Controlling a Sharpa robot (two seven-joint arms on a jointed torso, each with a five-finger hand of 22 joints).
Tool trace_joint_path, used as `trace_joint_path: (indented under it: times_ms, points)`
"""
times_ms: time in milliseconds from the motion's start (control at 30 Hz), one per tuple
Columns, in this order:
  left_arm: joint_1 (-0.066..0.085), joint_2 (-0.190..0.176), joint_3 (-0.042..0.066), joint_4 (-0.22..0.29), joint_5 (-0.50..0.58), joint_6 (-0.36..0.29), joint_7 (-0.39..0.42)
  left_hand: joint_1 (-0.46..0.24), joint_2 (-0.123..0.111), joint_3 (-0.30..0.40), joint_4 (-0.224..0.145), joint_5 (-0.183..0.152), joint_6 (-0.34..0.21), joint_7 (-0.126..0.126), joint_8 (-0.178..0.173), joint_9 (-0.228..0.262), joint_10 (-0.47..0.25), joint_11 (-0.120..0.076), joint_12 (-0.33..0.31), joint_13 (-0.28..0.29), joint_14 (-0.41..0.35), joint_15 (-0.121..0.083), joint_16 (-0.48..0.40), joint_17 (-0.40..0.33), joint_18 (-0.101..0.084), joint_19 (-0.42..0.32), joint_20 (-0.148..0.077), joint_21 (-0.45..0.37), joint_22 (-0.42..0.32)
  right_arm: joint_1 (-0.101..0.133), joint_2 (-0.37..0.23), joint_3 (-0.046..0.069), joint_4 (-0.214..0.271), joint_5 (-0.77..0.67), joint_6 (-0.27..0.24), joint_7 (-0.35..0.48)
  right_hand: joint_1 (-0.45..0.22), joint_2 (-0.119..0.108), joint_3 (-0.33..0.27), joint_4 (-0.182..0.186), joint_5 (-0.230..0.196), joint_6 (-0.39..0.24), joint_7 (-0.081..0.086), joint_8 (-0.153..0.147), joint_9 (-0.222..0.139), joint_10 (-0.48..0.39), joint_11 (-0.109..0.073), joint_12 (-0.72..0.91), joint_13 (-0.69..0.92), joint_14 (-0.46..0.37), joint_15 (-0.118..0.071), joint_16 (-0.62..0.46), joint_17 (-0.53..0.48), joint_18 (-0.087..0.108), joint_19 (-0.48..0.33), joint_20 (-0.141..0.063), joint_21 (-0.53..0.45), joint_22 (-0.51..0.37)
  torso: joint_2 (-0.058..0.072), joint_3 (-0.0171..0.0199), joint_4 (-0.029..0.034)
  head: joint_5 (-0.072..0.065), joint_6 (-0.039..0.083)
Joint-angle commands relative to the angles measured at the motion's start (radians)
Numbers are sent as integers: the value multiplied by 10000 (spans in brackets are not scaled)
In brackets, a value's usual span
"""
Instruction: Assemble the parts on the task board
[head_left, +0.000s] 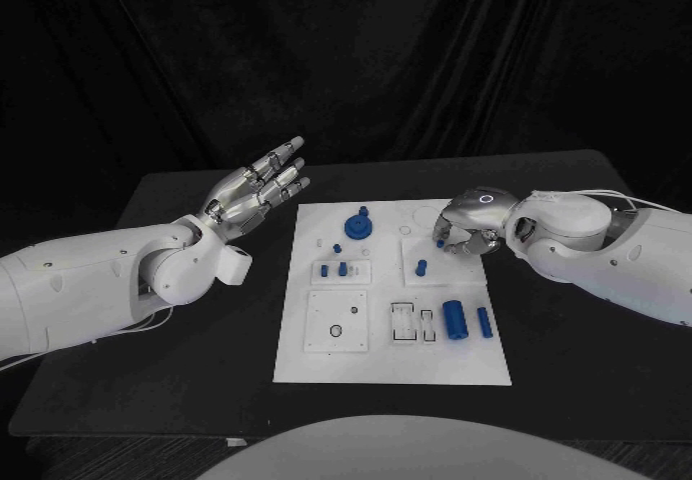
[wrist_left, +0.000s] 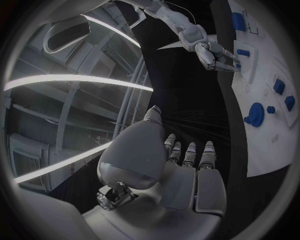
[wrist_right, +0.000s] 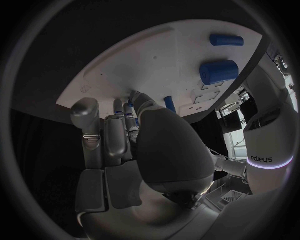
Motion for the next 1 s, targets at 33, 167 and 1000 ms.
trace_joint_path:
  times_ms: [33, 167, 1000]
  points:
    - [-10, 30, 9, -22, 47, 174, 599, 138, 13, -25, -54, 55, 20, 98, 40, 15, 10, 80, -33, -11, -8, 72, -36, -11, 180, 21, 79, 50, 22, -41, 16, 3, -22, -87, -40, 26, -7, -11, 110, 14, -26, -62, 91, -91, 0, 108, 13, 54, -20, 35, 51, -48, -62, -18, 6, -2, -36, 1104, 2, 4, 12, -9, -1]
    - [-11, 50, 9, -45, 47, 197, 571, 194, 29, -30, -85, 110, 84, 157, 50, 23, 10, 126, -33, -11, -8, 108, -36, -11, 181, 37, 112, 60, 58, -46, 51, 3, -46, -87, -27, 37, 2, -31, 188, 19, -13, -132, 166, -159, -12, 172, 27, 45, -50, -2, 88, -110, -128, -9, -34, 23, -130, 1083, -3, 6, 23, -35, -1]
    - [-25, 181, 8, -163, 47, 364, 384, 551, 169, -51, -456, 750, 799, 592, 234, 110, 171, 528, 43, 50, 14, 403, -23, -1, 194, 288, 445, 193, 396, -73, 171, 3, -140, -87, 141, 10, 186, -68, 750, -94, 108, 229, 306, -129, 50, 640, 75, 6, -206, -202, 214, -544, -592, 80, -252, 135, -703, 958, -19, -8, 22, 7, -1]
